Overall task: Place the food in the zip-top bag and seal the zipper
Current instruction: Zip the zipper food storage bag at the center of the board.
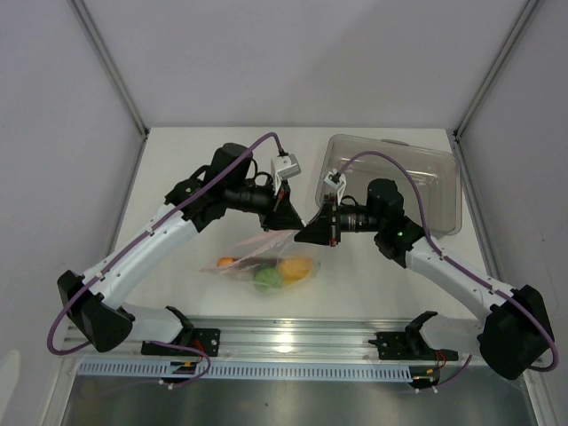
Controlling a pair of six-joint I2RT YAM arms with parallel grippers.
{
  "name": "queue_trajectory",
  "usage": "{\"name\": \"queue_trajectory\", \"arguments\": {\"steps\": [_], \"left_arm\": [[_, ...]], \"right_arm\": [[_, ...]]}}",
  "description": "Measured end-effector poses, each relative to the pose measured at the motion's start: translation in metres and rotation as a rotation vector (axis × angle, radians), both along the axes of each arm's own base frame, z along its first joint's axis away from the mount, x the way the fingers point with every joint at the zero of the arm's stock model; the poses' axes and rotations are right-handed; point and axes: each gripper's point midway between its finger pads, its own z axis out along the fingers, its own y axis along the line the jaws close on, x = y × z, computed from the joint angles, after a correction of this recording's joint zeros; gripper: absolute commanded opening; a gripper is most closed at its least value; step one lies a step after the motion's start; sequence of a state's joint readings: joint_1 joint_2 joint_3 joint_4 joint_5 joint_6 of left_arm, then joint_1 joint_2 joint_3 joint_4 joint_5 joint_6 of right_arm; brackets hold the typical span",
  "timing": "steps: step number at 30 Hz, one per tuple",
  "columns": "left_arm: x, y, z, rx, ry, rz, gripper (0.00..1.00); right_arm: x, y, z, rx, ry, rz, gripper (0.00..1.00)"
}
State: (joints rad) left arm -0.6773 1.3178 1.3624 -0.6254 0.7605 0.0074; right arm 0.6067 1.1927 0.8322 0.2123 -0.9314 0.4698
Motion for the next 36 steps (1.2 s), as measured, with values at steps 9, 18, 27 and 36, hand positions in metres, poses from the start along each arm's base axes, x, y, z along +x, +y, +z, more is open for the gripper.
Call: {"name": "queue_trajectory", "arguments": {"steps": [9, 18, 27, 36], "left_arm": [[0.000, 0.005, -0.005, 0.024, 0.000, 0.028, 0.01], [-0.003, 0.006, -0.004, 0.023, 0.024, 0.029, 0.01], [-0.008, 0.005, -0.002, -0.010, 0.090, 0.042, 0.00], [-0.010, 0.009, -0.009, -0.018, 0.106, 0.091, 0.00]], "right_arm": [[0.006, -0.012, 0.001, 0.035, 0.028, -0.080, 0.00], [0.008, -0.012, 0.006, 0.069, 0.053, -0.114, 0.00], [0.005, -0.002, 0.011, 0.103, 0.113, -0.147, 0.00], [0.006, 0.001, 0.005, 0.157, 0.228, -0.213, 0.00]]}}
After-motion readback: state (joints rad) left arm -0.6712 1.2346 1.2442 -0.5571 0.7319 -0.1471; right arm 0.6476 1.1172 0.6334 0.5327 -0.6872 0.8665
